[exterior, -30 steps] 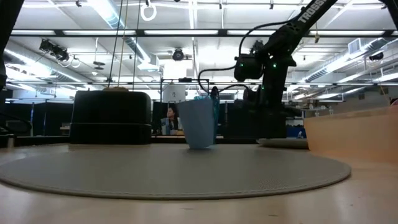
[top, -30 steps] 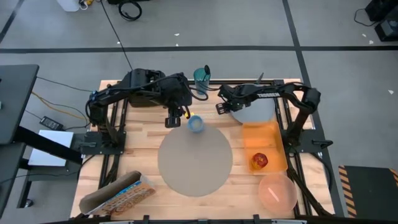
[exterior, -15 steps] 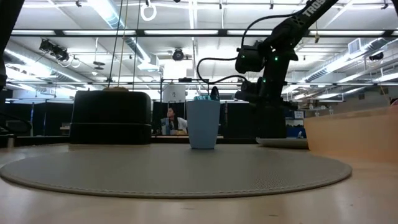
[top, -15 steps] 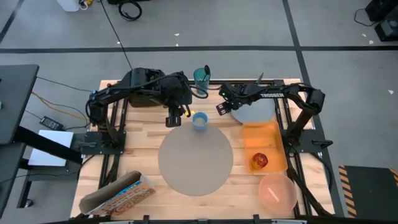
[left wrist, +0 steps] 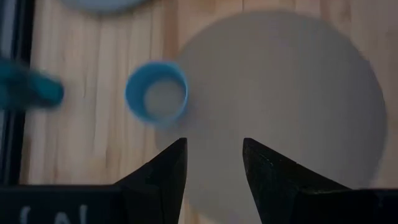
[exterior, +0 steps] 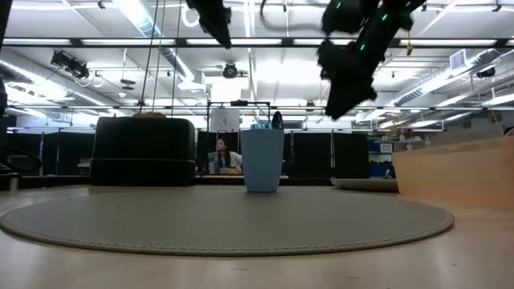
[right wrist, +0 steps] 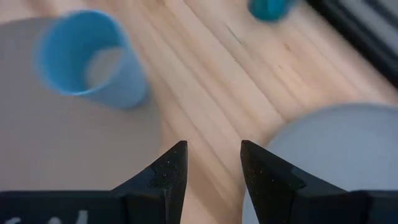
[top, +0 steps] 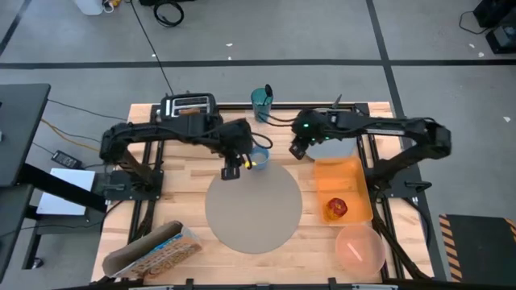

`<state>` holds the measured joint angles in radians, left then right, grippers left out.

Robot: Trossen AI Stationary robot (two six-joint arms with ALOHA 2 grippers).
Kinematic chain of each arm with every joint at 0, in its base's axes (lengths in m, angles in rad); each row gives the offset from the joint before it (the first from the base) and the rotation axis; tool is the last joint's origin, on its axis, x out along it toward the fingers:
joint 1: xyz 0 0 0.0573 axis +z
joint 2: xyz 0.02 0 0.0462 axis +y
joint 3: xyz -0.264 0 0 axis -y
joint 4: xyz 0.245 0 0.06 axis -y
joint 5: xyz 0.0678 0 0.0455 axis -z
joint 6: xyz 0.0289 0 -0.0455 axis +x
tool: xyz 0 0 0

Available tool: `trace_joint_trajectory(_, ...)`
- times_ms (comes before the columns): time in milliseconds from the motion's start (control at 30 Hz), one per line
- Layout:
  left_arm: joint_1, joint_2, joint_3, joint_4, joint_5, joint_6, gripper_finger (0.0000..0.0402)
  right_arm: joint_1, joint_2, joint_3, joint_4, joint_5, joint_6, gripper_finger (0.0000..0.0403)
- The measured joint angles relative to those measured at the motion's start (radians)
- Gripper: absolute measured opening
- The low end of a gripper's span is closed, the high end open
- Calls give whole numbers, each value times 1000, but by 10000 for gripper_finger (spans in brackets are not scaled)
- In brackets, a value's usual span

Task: Arrange a breakfast setting
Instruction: Put the light blue cup on the top right of the brown table mat

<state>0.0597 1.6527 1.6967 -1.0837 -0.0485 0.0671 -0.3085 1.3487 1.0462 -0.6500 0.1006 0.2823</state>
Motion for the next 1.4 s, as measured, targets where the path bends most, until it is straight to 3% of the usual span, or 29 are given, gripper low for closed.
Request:
trace_joint_trajectory(133, -4, -32, -189, 258, 1, 59, 164, 54, -116, 0, 6, -24, -76, 157)
trace_joint_trajectory(233, 3, 7, -256, 360, 2, 52, 164, 84, -185, 0, 5, -27, -83, 156)
trace_joint_trajectory(400, 30, 119, -256, 434, 2, 59, 164, 108, -253, 0, -4, -25, -67, 156)
trace_joint_trajectory(1000, 50, 256, -266, 528, 18, 76, 159, 124, -257, 0, -34, -22, -41, 156)
trace_joint_trajectory(1133, 48, 268, -266, 515, 17, 76, 123, 131, -264, 0, -42, -23, -38, 156)
trace_joint_trajectory(1333, 55, 267, -265, 531, -1, 76, 24, 137, -273, 0, -50, -23, -39, 156)
trace_joint_trajectory(1400, 56, 267, -265, 532, -2, 83, 16, 137, -279, 0, -68, -23, -39, 156)
